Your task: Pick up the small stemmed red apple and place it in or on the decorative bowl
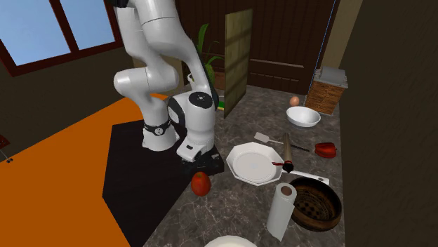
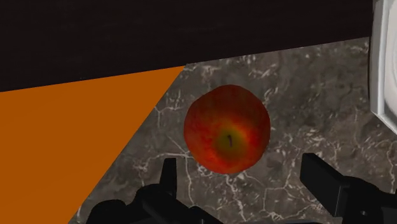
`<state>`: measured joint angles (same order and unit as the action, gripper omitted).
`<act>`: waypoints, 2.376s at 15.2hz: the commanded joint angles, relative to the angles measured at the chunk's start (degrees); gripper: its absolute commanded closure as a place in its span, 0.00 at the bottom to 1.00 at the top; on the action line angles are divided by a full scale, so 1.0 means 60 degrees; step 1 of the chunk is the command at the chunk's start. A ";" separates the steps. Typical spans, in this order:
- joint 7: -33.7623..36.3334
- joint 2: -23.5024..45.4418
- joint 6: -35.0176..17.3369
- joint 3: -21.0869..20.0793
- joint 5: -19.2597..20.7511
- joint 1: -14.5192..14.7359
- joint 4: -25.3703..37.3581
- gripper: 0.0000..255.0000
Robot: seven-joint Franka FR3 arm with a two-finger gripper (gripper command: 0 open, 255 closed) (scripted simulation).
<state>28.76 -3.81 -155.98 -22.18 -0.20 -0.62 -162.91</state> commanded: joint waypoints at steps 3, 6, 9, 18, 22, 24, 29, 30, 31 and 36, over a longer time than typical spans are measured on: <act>0.0670 0.0831 -0.0760 0.0050 0.0957 -0.0202 0.0005 0.00; 0.1012 0.1159 -0.1025 0.0169 0.1442 -0.0214 0.0034 0.00; 0.1011 0.1159 -0.1025 0.0173 0.1441 -0.0210 0.0034 0.00; 0.1020 0.1170 -0.1030 0.0178 0.1457 -0.0211 0.0038 1.00; 0.1011 0.1159 -0.1025 0.0172 0.1441 -0.0210 0.0034 1.00; 0.0569 0.0729 -0.0693 0.0009 0.0822 -0.0213 -0.0019 1.00; -0.0231 -0.0304 0.0208 -0.0056 -0.0299 0.0004 -0.0071 1.00; -0.0343 -0.0501 0.0396 -0.0036 -0.0453 0.0060 -0.0070 1.00; -0.0442 -0.0695 0.0585 -0.0014 -0.0589 0.0113 -0.0066 1.00; -0.0798 -0.1610 0.1535 0.0129 -0.1062 0.0340 0.0000 1.00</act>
<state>24.42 -12.32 -147.97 -21.61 -6.03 1.16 -162.95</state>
